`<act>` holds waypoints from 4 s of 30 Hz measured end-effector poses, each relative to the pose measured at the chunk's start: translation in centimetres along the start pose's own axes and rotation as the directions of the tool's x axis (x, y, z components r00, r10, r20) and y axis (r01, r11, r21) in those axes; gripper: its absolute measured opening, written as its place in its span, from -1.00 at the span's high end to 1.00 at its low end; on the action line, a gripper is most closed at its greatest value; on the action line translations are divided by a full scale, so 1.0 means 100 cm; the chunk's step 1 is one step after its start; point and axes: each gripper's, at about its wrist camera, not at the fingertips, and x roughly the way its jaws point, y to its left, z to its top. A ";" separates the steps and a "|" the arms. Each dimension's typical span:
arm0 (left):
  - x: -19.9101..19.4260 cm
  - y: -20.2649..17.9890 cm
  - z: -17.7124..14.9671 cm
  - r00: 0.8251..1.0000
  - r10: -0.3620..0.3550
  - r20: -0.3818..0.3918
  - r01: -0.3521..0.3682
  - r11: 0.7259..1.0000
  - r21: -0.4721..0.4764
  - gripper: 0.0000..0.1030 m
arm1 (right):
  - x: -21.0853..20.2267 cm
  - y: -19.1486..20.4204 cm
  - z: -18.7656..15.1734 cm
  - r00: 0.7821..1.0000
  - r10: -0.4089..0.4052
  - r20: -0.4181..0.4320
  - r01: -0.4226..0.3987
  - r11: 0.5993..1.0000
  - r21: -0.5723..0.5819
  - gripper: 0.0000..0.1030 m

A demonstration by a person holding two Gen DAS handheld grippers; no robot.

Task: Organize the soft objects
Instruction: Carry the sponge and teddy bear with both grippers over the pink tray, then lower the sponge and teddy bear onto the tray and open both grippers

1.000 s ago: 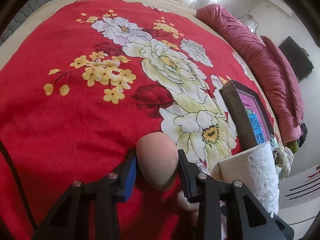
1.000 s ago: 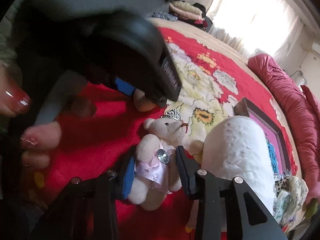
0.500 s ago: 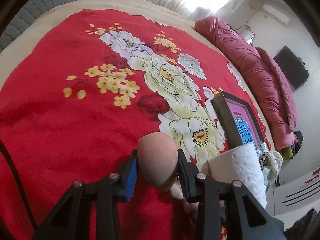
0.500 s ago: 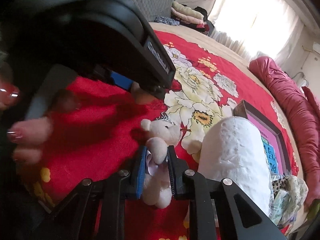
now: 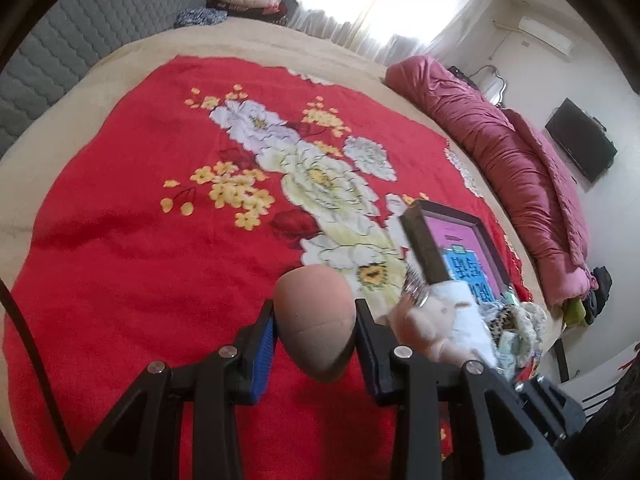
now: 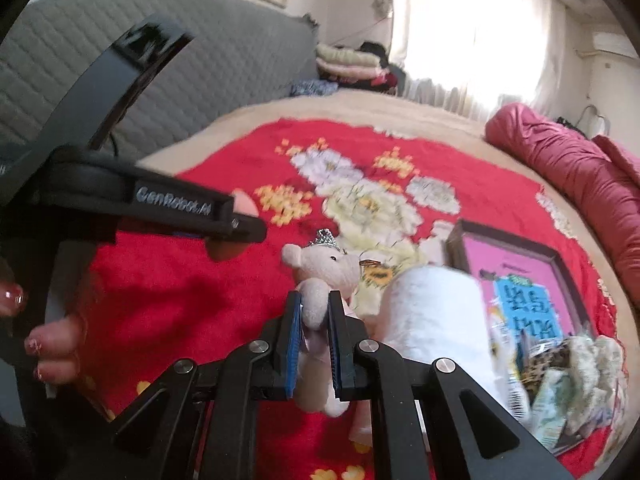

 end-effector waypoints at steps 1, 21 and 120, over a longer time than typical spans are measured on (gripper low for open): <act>-0.004 -0.007 -0.001 1.000 -0.004 0.006 0.004 1.000 0.015 0.28 | -0.006 -0.002 0.001 1.000 -0.005 0.017 0.004 1.000 0.006 0.76; -0.019 -0.151 -0.032 0.999 -0.044 -0.013 0.046 0.976 0.211 0.28 | -0.107 -0.103 -0.007 0.961 -0.186 0.206 0.131 0.959 0.252 0.76; 0.097 -0.241 -0.069 0.963 -0.042 -0.265 0.130 0.938 0.322 0.07 | -0.124 -0.260 -0.104 0.954 -0.204 0.220 0.010 0.755 0.656 -0.16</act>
